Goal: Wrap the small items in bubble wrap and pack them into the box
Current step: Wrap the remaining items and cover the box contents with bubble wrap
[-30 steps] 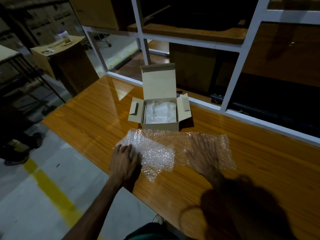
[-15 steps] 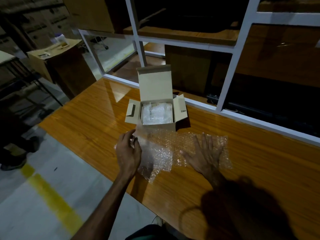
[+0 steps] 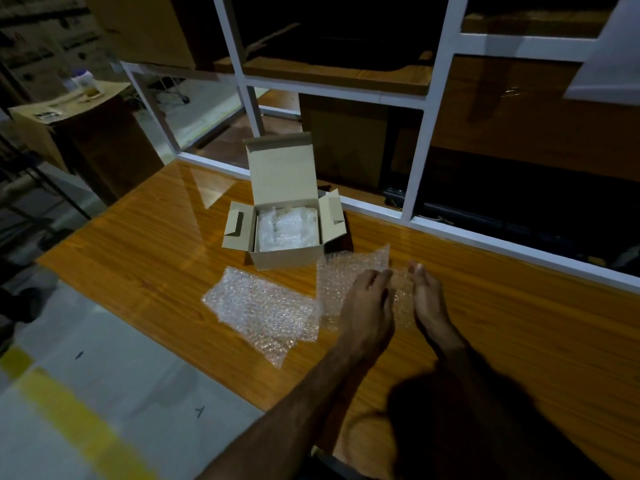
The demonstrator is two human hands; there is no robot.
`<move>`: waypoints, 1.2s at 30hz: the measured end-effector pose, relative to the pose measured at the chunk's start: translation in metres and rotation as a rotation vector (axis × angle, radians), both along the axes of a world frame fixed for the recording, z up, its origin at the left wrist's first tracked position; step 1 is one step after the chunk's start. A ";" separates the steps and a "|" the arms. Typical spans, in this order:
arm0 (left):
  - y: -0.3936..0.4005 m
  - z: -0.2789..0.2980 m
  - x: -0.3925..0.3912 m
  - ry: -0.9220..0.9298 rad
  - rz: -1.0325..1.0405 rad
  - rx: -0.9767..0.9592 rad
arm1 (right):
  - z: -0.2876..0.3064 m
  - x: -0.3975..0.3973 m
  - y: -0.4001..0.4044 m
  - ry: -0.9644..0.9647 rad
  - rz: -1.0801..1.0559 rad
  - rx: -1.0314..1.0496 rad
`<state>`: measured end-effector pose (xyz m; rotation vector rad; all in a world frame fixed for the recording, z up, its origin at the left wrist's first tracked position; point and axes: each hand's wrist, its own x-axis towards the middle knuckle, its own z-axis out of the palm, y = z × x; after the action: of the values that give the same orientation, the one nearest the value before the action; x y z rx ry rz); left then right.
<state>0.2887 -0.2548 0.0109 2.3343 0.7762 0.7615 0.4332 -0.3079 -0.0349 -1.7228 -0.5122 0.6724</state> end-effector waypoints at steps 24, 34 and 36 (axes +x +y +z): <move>0.045 -0.035 -0.085 0.768 0.000 0.209 | 0.009 -0.025 0.007 -1.017 0.236 -0.639; 0.043 -0.036 -0.088 0.752 0.054 0.185 | -0.020 -0.055 0.018 -0.981 0.509 -0.696; 0.044 -0.037 -0.088 0.758 0.057 0.177 | -0.023 -0.048 0.010 -0.958 0.442 -0.722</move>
<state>0.2010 -0.2108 -0.0265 2.7888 1.1160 -0.0789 0.3856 -0.2978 -0.0582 -2.6296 -1.4771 0.2845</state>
